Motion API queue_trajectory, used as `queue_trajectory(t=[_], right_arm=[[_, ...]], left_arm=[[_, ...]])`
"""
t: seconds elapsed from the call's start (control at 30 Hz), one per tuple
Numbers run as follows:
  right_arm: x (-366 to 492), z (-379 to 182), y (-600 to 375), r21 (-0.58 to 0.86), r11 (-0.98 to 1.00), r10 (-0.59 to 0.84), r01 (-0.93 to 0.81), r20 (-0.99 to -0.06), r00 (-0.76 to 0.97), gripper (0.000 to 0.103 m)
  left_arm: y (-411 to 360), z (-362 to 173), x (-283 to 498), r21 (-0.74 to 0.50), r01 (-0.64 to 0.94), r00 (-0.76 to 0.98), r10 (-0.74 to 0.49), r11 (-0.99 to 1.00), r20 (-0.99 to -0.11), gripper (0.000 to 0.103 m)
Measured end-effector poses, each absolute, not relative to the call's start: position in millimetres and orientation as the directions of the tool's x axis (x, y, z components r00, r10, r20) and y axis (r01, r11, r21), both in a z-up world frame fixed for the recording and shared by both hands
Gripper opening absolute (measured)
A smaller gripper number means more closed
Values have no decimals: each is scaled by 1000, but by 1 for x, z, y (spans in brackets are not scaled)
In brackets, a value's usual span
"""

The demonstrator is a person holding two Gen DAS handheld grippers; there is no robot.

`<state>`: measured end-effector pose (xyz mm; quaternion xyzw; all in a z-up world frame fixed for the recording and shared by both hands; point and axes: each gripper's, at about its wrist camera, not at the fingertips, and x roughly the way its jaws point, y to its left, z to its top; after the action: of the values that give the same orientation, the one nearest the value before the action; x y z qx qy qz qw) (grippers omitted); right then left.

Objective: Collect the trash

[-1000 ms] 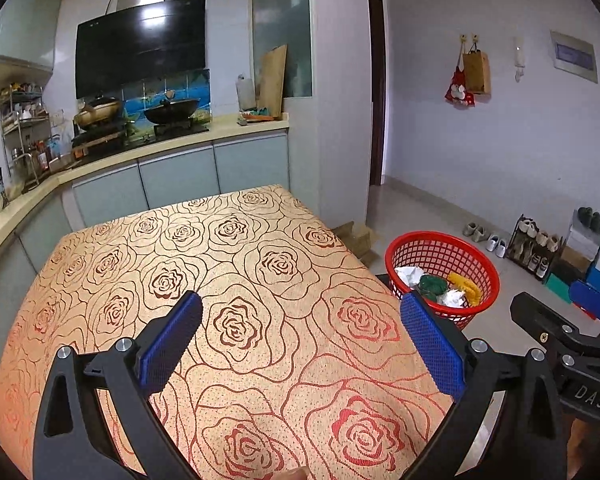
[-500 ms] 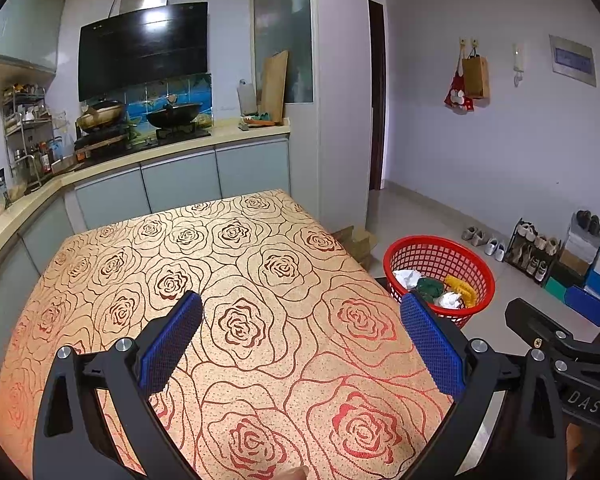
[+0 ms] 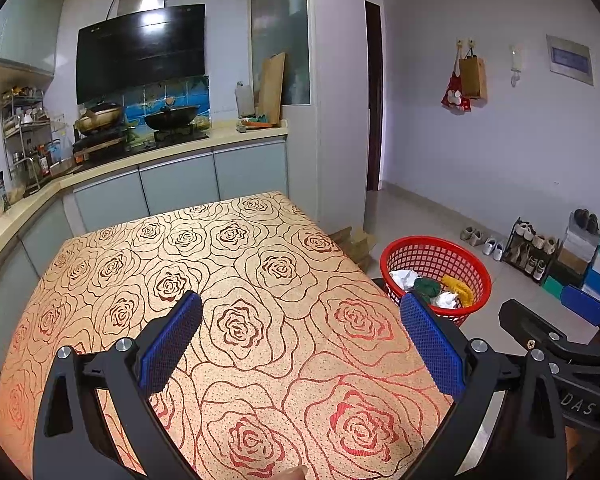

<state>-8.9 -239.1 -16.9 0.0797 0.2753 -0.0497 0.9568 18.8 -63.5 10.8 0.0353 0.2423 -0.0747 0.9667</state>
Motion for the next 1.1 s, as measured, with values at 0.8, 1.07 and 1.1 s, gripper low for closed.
queue_trajectory(t=[0.8,1.07,1.1], right_arm=[[-12,-12,-238,124,983,-51,137,-530,846,96],[-12,-13,-238,125,983,-52,138,-530,846,96],[-12,-12,-239,125,982,-52,138,-530,846,96]], left_arm=[[-55,13,23,2,159,867,-139,987,-478,96],[-56,12,22,7,170,866,-146,985,-478,96],[-57,12,22,9,171,866,-146,985,-478,96]])
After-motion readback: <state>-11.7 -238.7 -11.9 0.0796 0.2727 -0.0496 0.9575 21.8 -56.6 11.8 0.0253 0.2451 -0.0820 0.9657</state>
